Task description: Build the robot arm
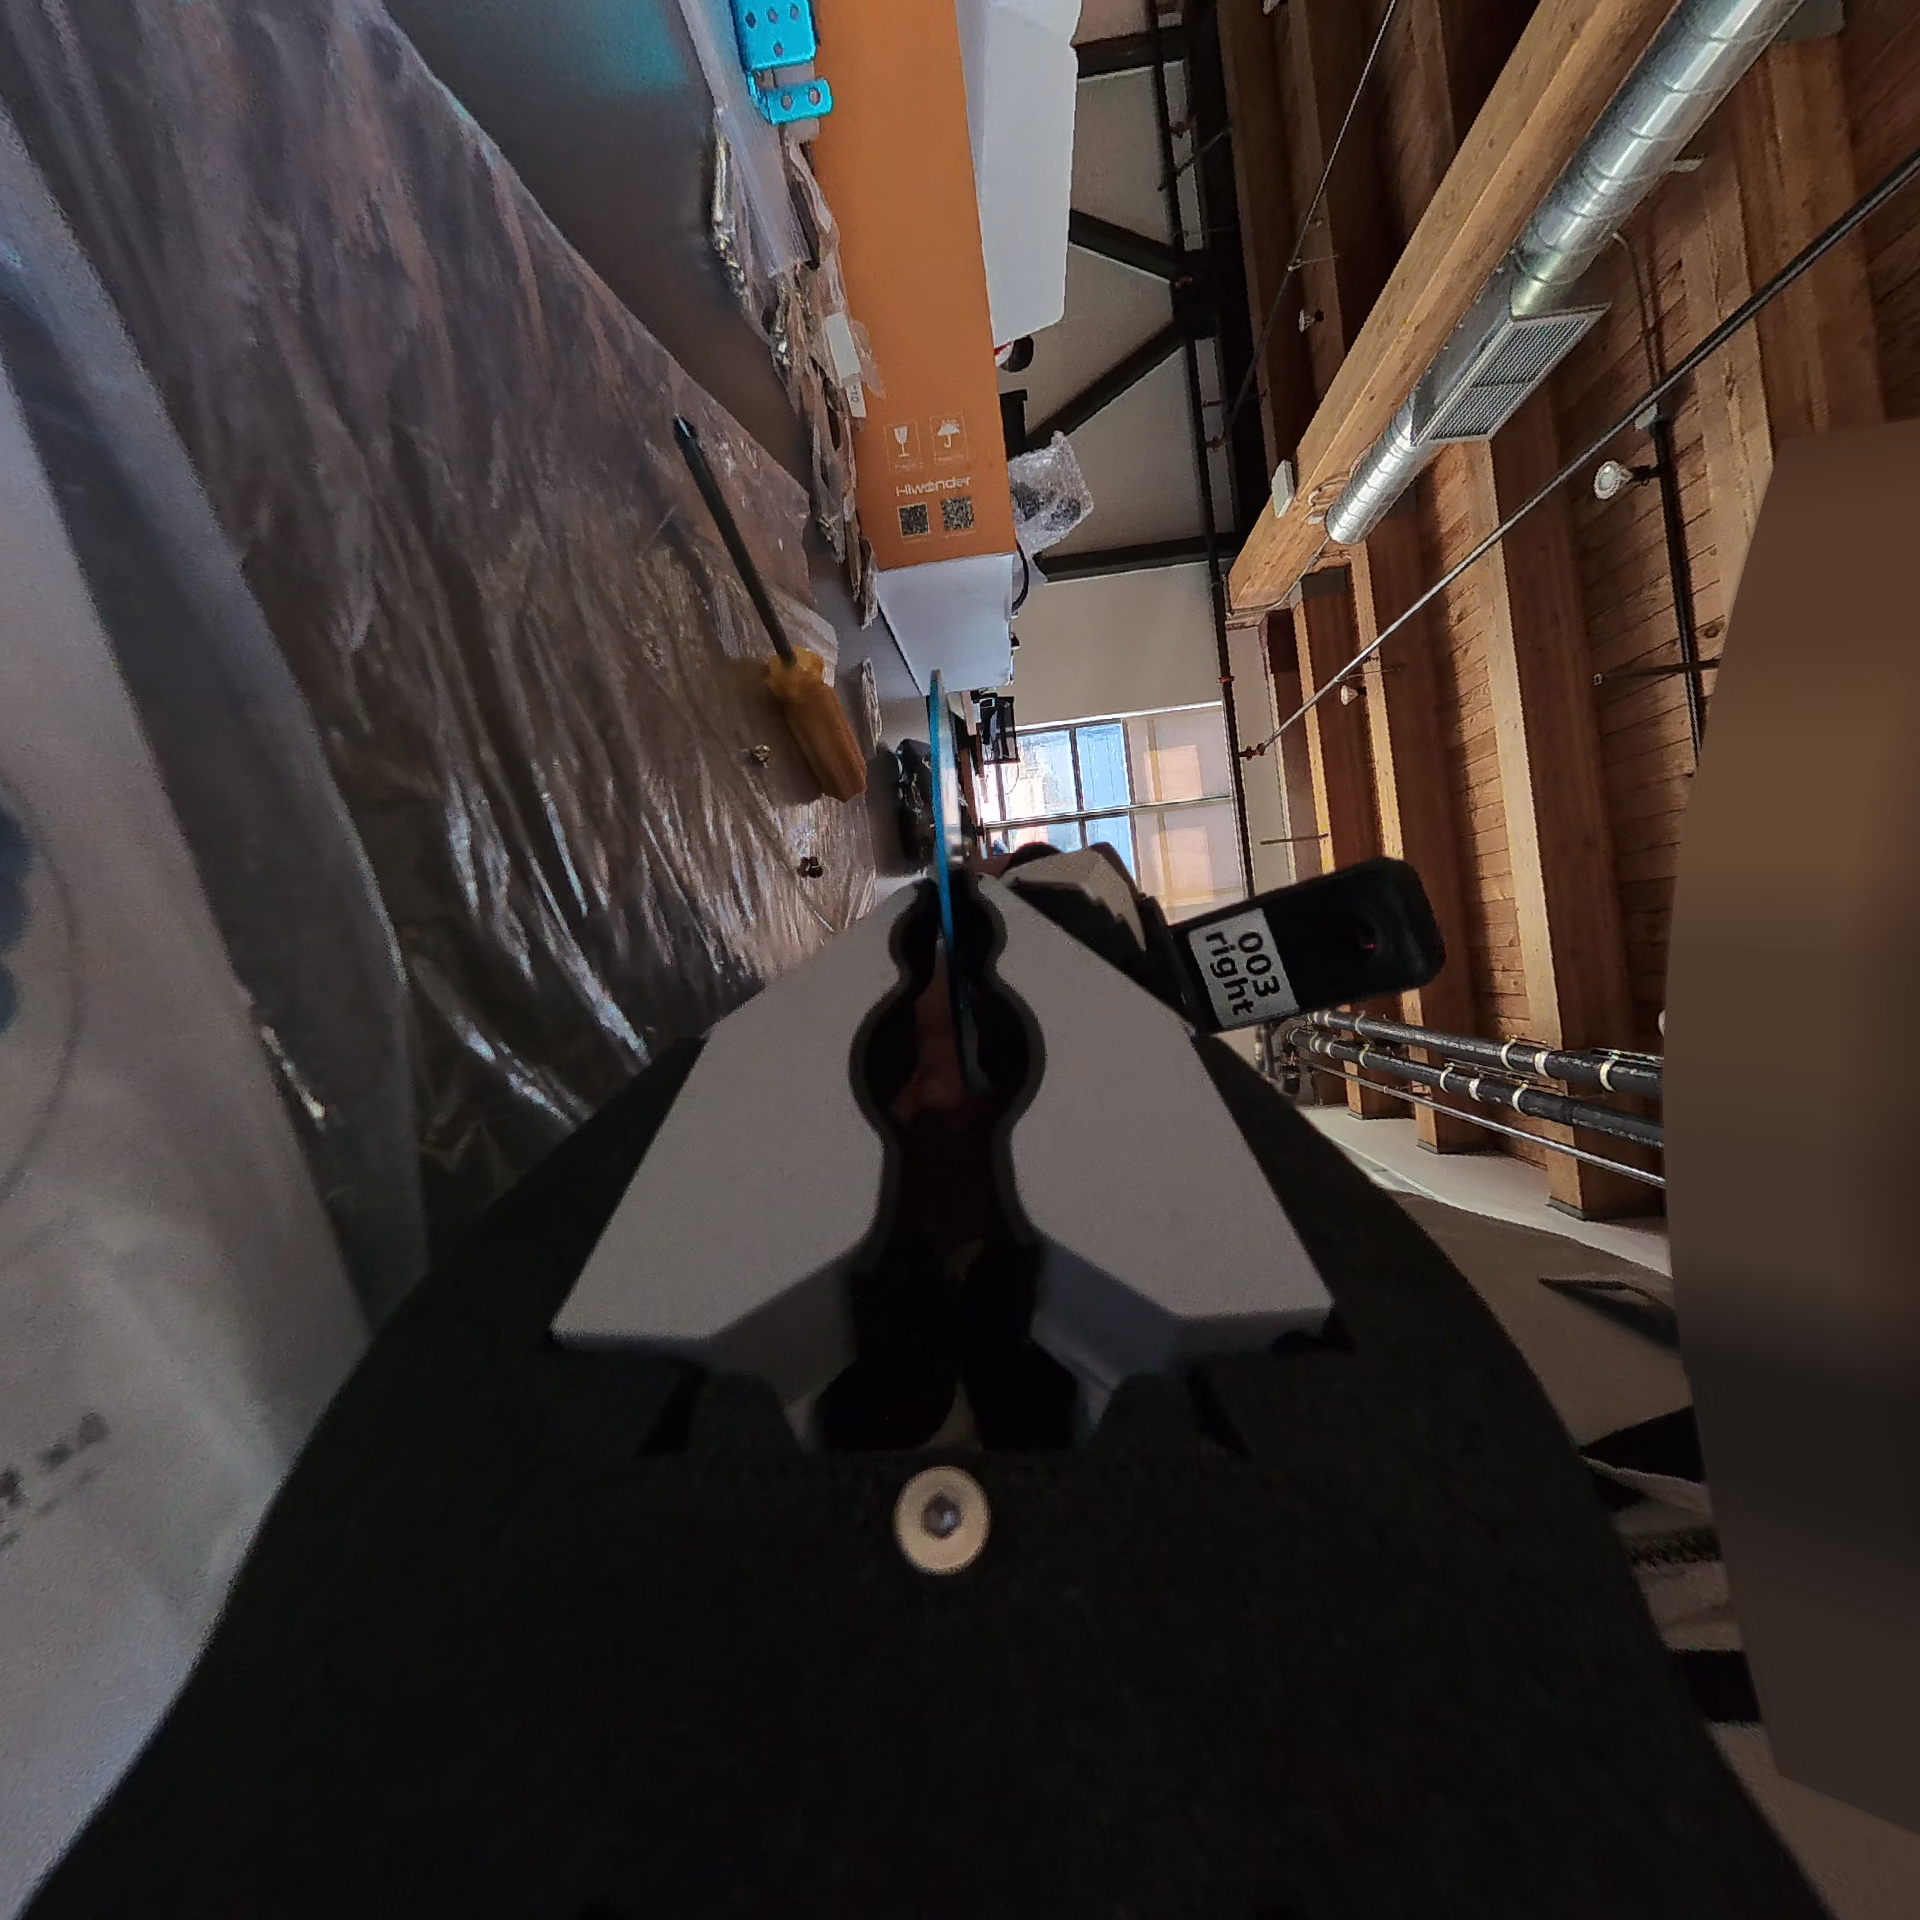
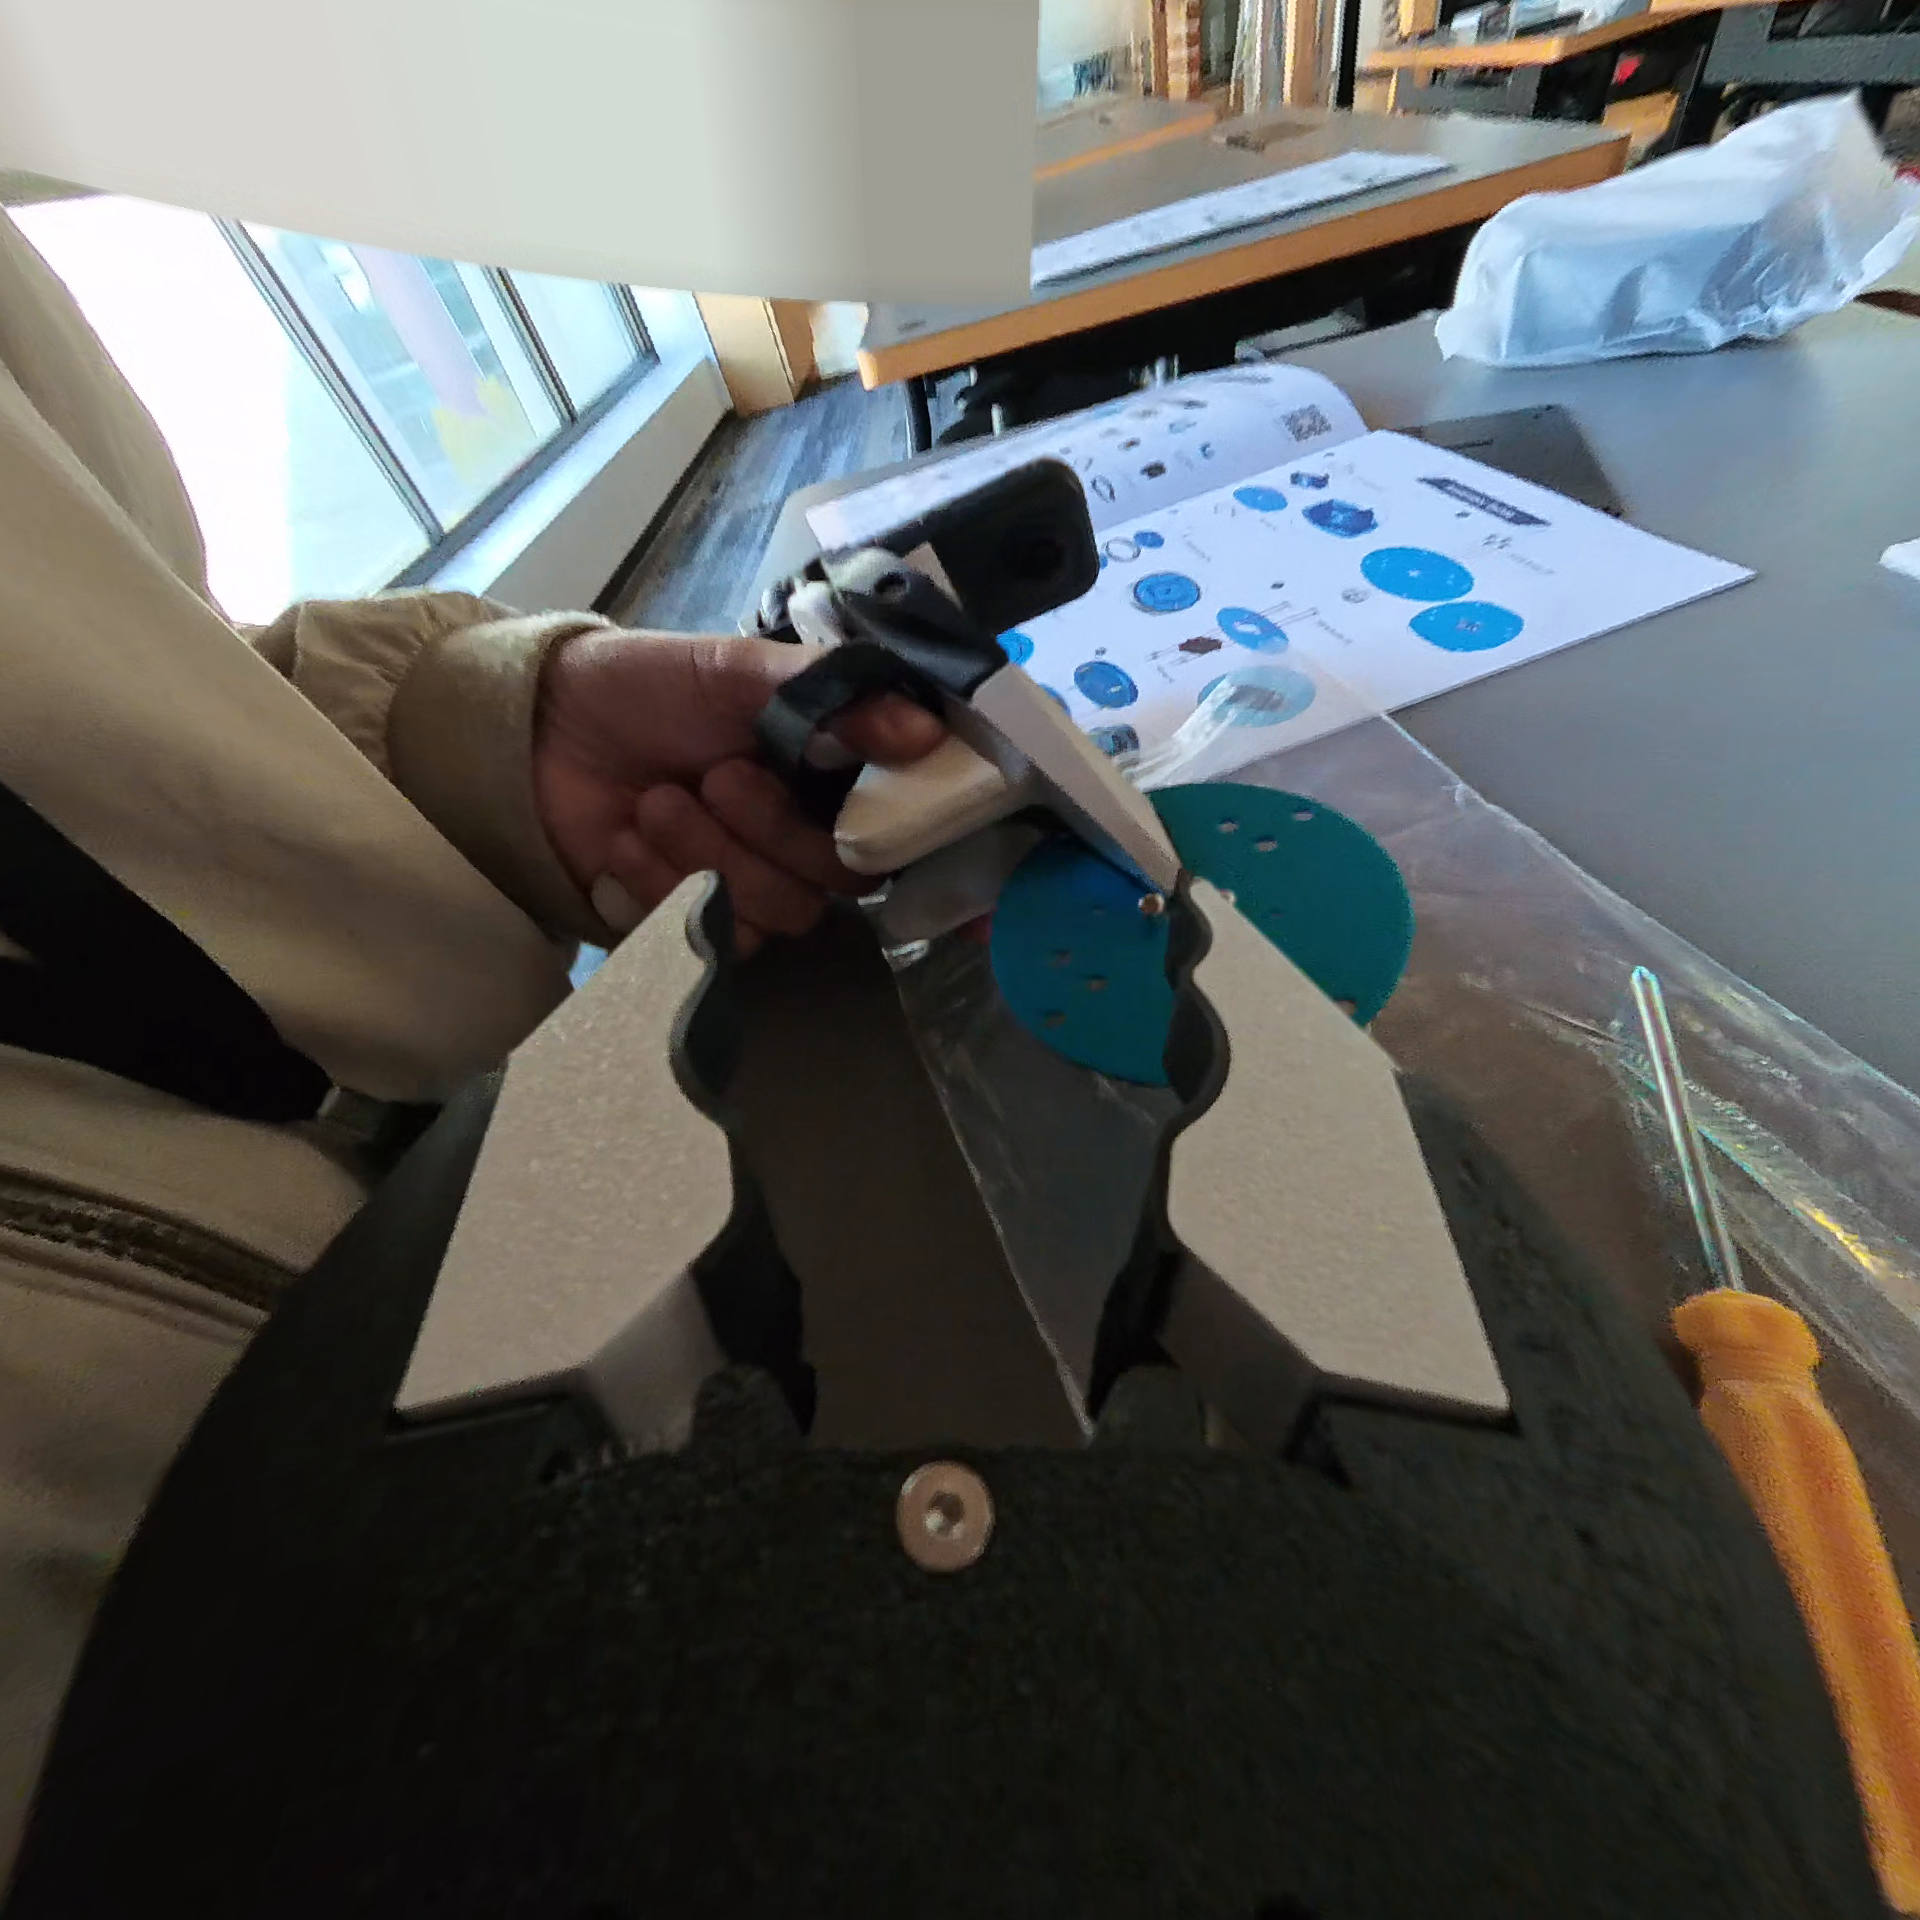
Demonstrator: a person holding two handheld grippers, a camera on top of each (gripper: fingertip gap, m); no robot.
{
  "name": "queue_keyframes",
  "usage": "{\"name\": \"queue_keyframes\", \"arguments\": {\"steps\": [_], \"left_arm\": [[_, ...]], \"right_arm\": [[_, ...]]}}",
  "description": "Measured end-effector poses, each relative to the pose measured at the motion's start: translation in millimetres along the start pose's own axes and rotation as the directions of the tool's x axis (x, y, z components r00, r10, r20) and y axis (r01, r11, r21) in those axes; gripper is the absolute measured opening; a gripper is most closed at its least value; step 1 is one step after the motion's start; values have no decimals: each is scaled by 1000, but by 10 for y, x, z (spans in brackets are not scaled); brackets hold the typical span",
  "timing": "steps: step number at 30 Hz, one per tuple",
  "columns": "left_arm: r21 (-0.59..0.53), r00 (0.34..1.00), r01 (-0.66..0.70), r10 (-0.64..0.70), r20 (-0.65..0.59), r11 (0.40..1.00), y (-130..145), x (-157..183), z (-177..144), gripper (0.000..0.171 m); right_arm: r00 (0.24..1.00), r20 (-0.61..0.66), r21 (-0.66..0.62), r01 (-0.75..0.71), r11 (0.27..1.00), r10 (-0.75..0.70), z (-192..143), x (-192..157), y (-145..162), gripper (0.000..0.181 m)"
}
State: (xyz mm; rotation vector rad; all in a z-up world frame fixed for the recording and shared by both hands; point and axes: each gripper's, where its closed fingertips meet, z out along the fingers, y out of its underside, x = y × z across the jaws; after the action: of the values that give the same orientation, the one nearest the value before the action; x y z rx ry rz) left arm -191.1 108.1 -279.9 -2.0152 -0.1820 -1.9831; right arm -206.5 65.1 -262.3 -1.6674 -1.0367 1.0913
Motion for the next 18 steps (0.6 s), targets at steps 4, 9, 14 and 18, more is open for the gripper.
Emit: {"name": "queue_keyframes", "arguments": {"steps": [4, 9, 14, 18], "left_arm": [[11, 1000, 4, -4, -4, 1000, -19, 0, -11, 4], [13, 1000, 0, 0, -1, 1000, -19, 0, -14, 4], [12, 1000, 4, -4, -5, 1000, -21, 4, -12, 4], [19, 1000, 4, -4, -2, 1000, -29, -2, -16, 4]], "right_arm": [[996, -28, -57, 82, 995, -84, 52, -24, 61, 80], [995, -39, -71, 86, 994, -89, 83, -11, 64, 82], [994, -37, -57, 102, 993, -104, 87, -34, 31, 84], [993, -57, -52, 105, 993, -107, 59, 0, 18, 83]]}}
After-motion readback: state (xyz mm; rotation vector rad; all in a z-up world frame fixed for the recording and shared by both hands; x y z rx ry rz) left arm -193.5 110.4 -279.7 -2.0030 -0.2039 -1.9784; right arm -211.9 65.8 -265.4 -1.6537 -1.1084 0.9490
